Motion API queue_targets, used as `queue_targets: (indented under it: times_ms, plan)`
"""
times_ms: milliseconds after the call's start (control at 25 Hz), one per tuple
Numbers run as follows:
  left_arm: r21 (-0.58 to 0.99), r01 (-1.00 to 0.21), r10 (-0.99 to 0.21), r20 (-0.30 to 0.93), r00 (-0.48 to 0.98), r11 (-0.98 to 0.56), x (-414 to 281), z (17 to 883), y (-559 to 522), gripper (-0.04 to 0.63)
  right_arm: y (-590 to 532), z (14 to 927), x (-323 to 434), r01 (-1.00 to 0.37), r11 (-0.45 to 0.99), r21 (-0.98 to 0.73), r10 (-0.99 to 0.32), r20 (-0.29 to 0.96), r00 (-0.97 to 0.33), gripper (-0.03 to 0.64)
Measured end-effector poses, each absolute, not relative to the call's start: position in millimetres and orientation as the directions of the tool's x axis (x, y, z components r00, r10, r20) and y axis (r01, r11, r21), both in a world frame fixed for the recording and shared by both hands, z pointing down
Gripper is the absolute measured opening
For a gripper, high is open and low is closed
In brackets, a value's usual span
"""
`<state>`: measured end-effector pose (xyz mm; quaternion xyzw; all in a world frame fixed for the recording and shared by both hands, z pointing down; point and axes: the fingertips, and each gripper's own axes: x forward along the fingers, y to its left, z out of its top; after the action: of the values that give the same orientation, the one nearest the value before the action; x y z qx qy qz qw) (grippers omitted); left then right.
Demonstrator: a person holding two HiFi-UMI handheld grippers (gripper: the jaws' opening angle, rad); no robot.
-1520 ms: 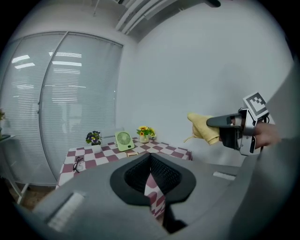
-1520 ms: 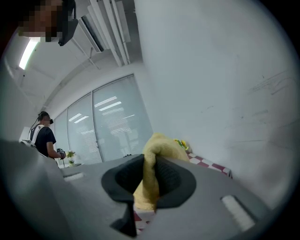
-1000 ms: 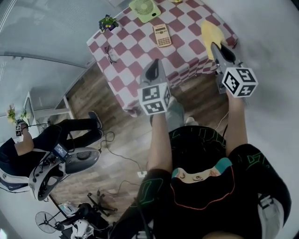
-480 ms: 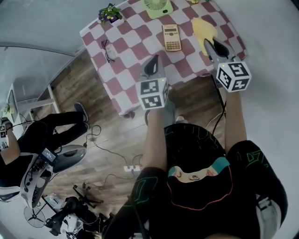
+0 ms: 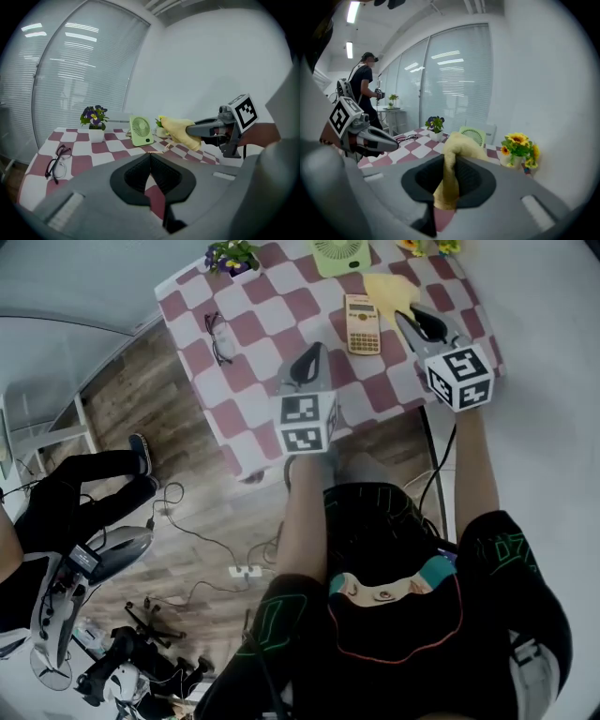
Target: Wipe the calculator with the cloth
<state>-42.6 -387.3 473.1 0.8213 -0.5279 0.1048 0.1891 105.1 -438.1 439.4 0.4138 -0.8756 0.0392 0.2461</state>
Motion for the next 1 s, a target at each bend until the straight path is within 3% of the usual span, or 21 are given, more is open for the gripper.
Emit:
queue_targets:
  times_ms: [520,800,1000]
  plan:
    - [0.169,-0.926,-0.826,0.418,0.379,-0.339,-46.5,479.8,-410.7,0.009,-484.1,489.0,86.8,-0.532,0.809,0.251,-0.561,0.6,-0.57,0.066]
    - [0.168,-0.93,-0.817,0.446,0.366,-0.325,-27.7,494.5,-414.9,0.009,-512.3,523.8,81.9,-0.315,0.838,0.446,-0.546,0.687,-0.48,0.066]
    - [0.159,-0.937,-0.822,0.451,0.348,-0.31,-27.9,496.0,-417.1,0.009,-514.7,547.0,72.0,-0.198,0.858,0.474,-0.509,0.73,-0.456,0.066]
